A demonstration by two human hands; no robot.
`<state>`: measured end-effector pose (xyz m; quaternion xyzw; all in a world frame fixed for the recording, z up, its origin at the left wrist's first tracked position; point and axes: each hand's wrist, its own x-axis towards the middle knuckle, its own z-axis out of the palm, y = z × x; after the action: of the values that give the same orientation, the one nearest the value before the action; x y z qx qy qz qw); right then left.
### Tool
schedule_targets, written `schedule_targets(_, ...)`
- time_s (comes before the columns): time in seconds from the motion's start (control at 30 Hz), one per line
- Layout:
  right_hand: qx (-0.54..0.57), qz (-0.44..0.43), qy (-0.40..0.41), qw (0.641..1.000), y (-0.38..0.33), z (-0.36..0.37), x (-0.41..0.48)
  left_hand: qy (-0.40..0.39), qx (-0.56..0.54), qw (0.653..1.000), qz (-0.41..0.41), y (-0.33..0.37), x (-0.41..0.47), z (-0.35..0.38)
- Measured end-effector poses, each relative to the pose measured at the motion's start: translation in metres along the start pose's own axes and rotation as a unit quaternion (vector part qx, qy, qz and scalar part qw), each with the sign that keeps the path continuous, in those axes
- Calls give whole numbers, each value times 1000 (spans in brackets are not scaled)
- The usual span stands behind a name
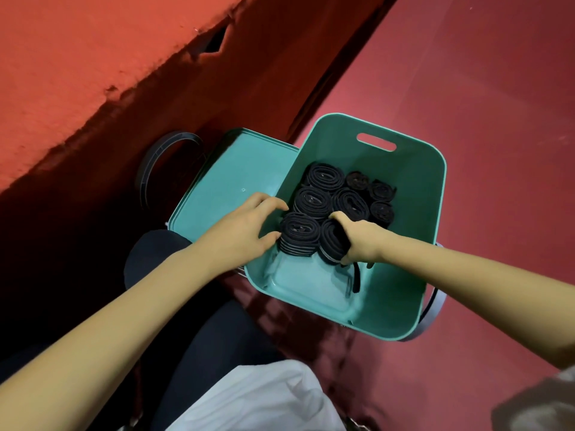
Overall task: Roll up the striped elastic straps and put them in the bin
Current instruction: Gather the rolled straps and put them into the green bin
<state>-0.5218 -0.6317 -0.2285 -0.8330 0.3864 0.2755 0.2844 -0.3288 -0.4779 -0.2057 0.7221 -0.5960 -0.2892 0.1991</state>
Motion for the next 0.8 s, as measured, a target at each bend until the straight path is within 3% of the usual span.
schedule_targets(0.23,17,-36,42,998,5,1,3,-5,6,1000,-14,4,1,2)
schedule_targets(0.5,-65,-5,47,997,-2,-23,-6,-36,49,998,-13,10,0,-7)
schedule_targets(0.63,-118,-44,145,981,-23,-57,-29,-13,125,992,-6,23,-1,-22)
schedule_targets(0.8,-84,-171,254,948,-71,-98,-64,46,223,974,10,37,-12,-76)
